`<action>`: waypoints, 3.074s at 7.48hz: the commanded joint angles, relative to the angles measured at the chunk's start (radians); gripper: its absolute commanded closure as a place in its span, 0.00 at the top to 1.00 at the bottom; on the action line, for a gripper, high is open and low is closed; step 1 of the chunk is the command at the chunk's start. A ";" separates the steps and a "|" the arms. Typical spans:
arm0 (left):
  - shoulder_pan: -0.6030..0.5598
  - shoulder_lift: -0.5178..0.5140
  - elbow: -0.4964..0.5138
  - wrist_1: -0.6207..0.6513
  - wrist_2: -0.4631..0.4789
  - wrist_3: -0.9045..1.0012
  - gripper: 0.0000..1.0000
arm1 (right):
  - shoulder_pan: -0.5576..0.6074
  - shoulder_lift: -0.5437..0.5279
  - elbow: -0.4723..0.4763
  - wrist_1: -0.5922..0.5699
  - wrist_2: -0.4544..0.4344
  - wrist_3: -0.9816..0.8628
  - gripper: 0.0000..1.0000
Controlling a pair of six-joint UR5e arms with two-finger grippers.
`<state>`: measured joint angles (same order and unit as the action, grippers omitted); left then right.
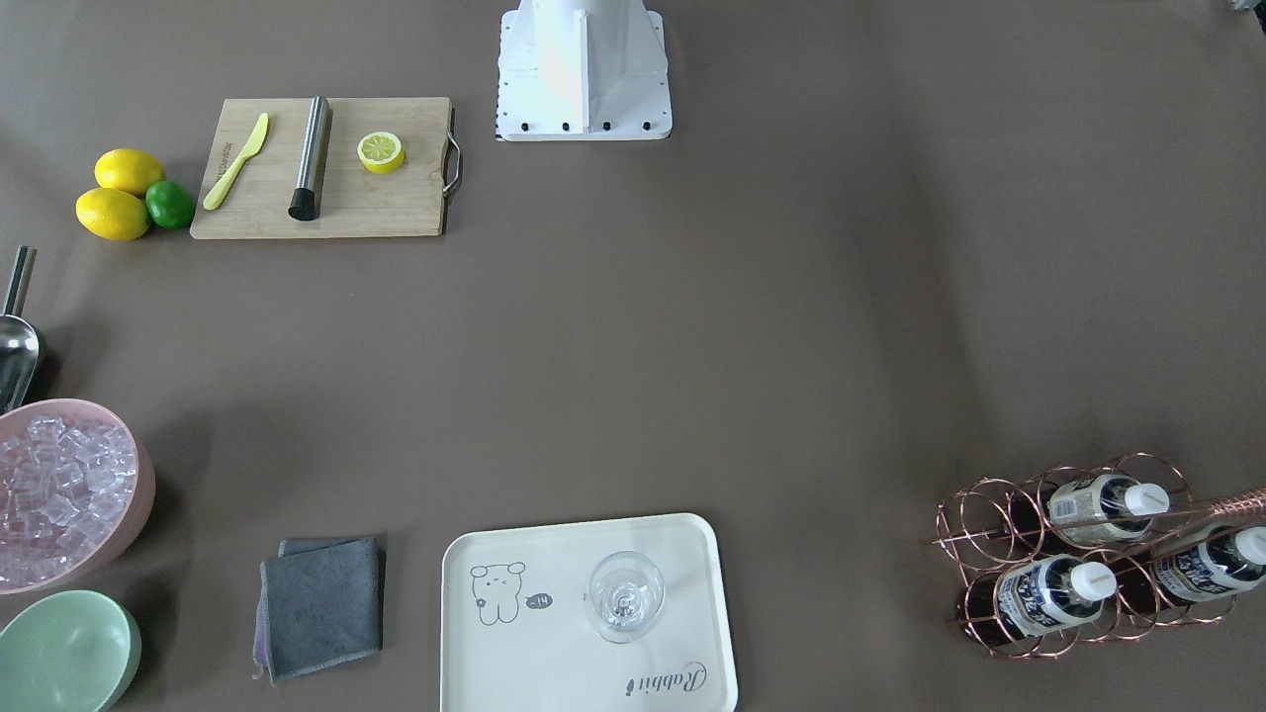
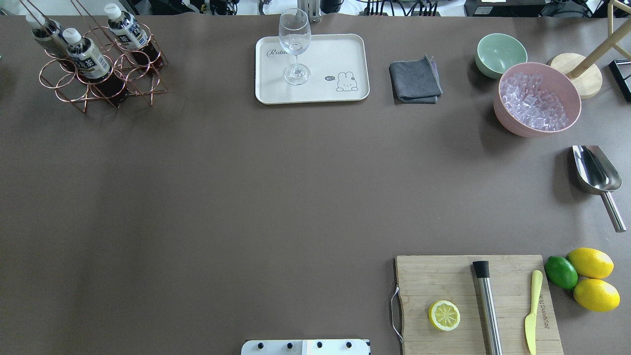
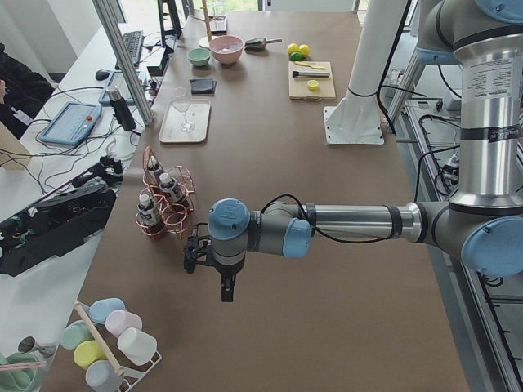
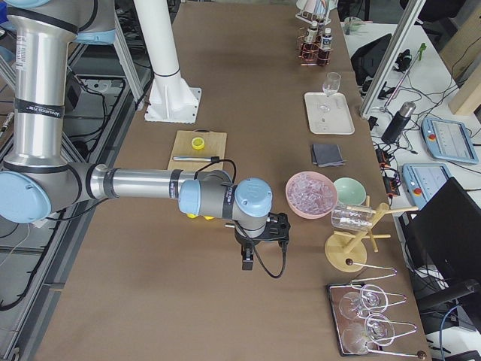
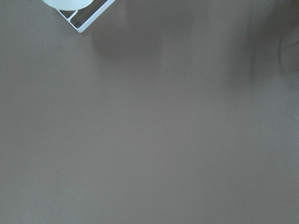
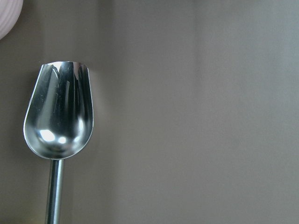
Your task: Take tea from basket to plate
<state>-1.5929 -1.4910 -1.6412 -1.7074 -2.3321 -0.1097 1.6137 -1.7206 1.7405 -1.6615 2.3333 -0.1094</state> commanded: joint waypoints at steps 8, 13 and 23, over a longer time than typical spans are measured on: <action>0.007 0.003 0.001 0.002 -0.036 0.001 0.98 | 0.000 0.016 0.001 0.000 -0.006 0.000 1.00; 0.017 0.002 0.000 0.002 -0.036 -0.001 0.98 | 0.000 0.016 0.001 0.000 -0.006 0.000 1.00; 0.019 0.000 0.004 0.000 -0.029 -0.001 0.98 | 0.000 0.010 -0.004 0.000 -0.003 0.002 1.00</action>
<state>-1.5739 -1.4920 -1.6386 -1.7059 -2.3618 -0.1104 1.6137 -1.7095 1.7373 -1.6618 2.3287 -0.1082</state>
